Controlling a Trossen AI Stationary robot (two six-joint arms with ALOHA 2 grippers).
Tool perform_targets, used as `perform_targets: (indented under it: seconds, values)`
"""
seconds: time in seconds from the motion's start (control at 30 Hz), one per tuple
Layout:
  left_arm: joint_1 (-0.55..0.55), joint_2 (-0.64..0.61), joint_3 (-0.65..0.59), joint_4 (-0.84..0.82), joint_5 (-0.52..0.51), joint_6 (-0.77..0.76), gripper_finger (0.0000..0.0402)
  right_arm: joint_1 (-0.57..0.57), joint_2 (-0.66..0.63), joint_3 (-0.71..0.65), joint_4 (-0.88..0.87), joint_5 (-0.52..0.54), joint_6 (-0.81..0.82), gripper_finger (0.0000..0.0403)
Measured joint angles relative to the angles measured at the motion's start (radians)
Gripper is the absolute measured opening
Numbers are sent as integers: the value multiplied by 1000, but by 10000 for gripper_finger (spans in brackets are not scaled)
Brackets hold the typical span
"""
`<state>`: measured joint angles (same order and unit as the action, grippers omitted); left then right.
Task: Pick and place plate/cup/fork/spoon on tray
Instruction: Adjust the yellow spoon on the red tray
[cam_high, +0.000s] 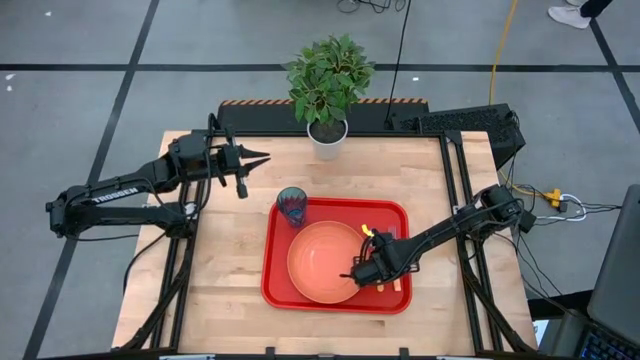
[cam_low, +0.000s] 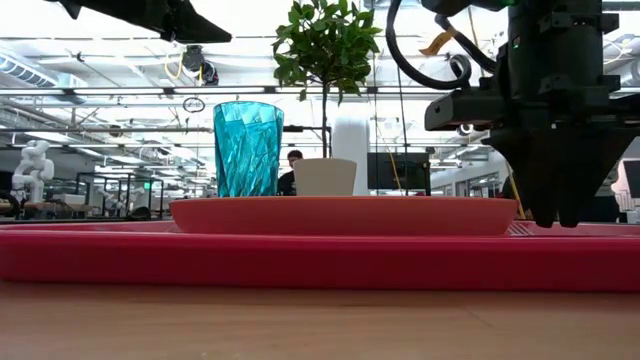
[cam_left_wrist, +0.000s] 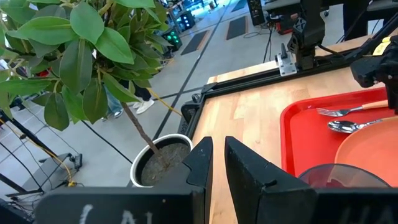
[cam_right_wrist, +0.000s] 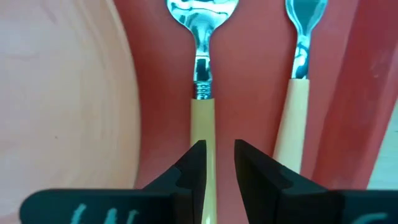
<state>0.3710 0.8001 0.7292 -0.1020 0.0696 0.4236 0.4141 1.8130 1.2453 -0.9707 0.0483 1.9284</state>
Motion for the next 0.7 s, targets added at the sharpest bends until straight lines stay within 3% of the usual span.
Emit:
perform_targets:
  seconds: [0.7]
  values:
    - [0, 0, 0, -1, 0, -1, 47, 0, 4, 0, 14, 40, -1, 73]
